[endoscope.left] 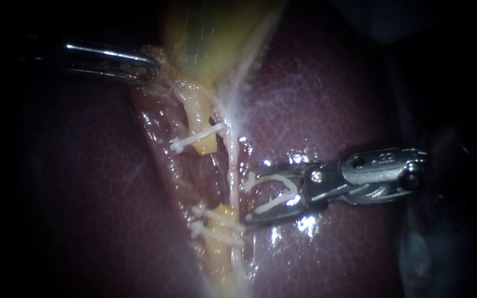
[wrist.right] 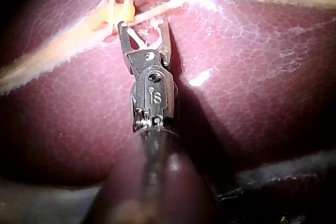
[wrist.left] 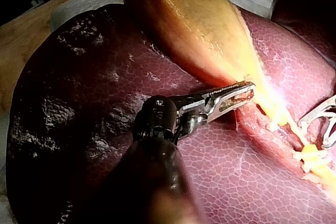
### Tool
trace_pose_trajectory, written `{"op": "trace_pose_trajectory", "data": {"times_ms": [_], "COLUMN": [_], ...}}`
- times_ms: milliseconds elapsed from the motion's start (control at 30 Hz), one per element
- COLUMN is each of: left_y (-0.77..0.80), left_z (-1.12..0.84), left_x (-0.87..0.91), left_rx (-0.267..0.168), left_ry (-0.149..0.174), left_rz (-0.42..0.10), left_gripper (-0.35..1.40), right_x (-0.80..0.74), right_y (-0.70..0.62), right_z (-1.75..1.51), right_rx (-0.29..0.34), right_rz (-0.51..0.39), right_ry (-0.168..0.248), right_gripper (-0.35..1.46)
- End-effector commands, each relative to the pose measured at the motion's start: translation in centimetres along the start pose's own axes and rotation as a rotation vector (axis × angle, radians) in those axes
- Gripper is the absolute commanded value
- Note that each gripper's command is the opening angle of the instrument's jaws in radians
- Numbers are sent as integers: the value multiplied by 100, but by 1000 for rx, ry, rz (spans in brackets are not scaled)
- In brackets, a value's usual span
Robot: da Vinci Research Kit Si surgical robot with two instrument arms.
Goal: Clipping first clip right tube
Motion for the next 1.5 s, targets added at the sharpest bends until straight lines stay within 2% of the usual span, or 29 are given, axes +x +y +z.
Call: {"op": "trace_pose_trajectory", "data": {"times_ms": [33, 200, 533, 733, 1167, 1333, 1500], "left_y": [0, 0, 0, 0, 0, 0, 0], "left_z": [0, 0, 0, 0, 0, 0, 0], "left_x": [0, 0, 1, 1, 1, 1, 1], "left_rx": [0, 0, -1, -1, -1, -1, -1], "left_ry": [0, 0, 0, 0, 0, 0, 0], "left_rz": [0, 0, 0, 1, 1, 1, 1], "left_gripper": [-35, -35, -35, -35, -35, -35, -35], "right_x": [-1, -3, 2, 3, 0, -2, -11], "right_y": [1, 5, 12, 15, 15, 14, 11], "right_z": [1, 9, 20, 26, 40, 40, 44], "right_rx": [2, 11, 32, 45, 131, 150, 190], "right_rz": [5, 22, 71, 90, 146, 163, 176], "right_ry": [1, 10, 73, 88, 139, 139, 122], "right_gripper": [48, 48, 48, 48, 49, 49, 49]}}
